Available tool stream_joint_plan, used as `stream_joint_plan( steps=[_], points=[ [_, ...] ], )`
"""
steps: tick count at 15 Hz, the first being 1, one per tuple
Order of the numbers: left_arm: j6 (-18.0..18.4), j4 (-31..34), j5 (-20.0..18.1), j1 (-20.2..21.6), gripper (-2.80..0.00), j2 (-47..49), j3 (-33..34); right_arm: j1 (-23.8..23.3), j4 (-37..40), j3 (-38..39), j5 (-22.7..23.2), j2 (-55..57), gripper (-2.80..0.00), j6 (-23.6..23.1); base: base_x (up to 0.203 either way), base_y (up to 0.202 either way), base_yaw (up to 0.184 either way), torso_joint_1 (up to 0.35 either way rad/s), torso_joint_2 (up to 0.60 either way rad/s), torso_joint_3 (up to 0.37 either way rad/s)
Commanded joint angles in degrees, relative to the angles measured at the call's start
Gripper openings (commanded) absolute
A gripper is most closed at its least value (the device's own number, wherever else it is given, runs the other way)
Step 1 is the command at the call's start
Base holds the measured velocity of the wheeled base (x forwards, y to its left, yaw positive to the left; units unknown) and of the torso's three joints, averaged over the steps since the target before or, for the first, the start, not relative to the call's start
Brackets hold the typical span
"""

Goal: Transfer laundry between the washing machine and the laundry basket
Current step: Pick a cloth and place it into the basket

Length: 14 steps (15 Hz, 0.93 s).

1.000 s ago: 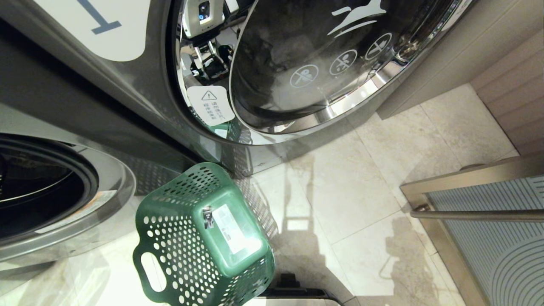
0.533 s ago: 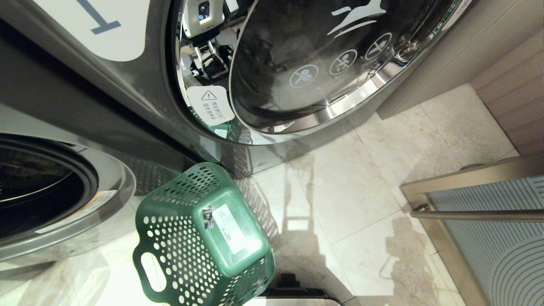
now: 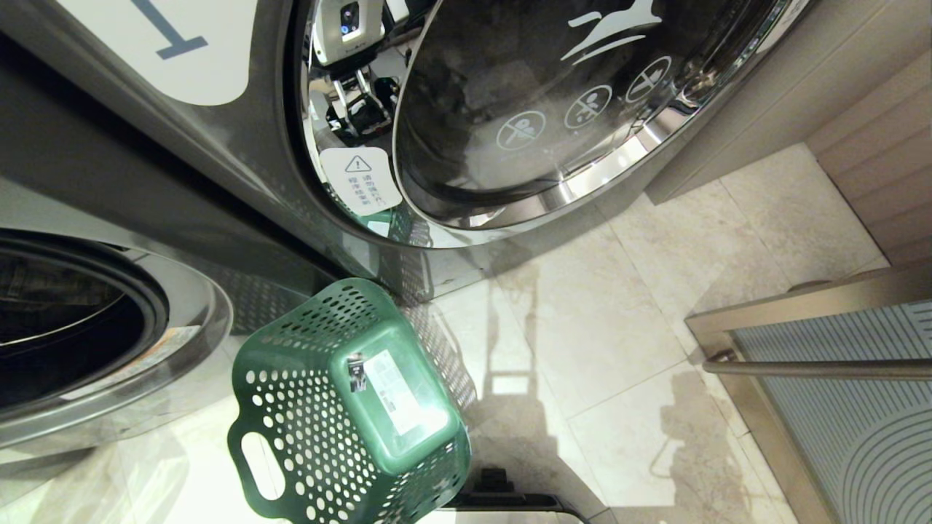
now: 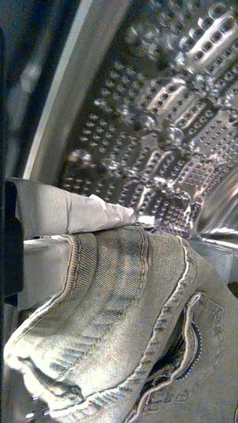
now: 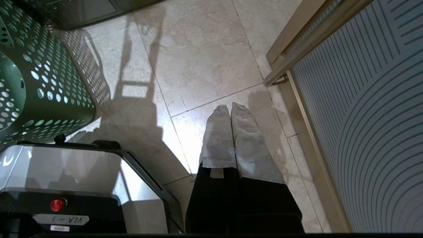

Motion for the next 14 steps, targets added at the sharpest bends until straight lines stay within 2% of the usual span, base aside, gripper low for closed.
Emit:
stream_joint_plan(
  steps=[1, 4, 9, 14],
  points=[
    [-0.06, -2.81, -0.01, 0.16, -2.80, -1.43, 4.63, 0.01, -0.01, 0.00, 0.05, -0.02, -2.80, -0.05, 0.000, 0.000, 0.000, 0.000, 0.00, 0.000],
    [-0.11, -4.30, -0.01, 0.21, -2.80, -3.14, 7.51, 0.01, -0.01, 0.00, 0.05, 0.02, -2.80, -0.05, 0.000, 0.000, 0.000, 0.000, 0.00, 0.000],
    [-0.20, -5.51, 0.07, 0.60, -2.80, -5.49, 16.35, 0.01, -0.01, 0.00, 0.05, -0.02, -2.80, -0.05, 0.000, 0.000, 0.000, 0.000, 0.00, 0.000],
    [-0.17, -5.51, -0.01, 4.25, -2.80, -6.71, 20.76, 0.01, -0.01, 0.00, 0.05, -0.01, -2.80, -0.03, 0.000, 0.000, 0.000, 0.000, 0.00, 0.000]
  ],
)
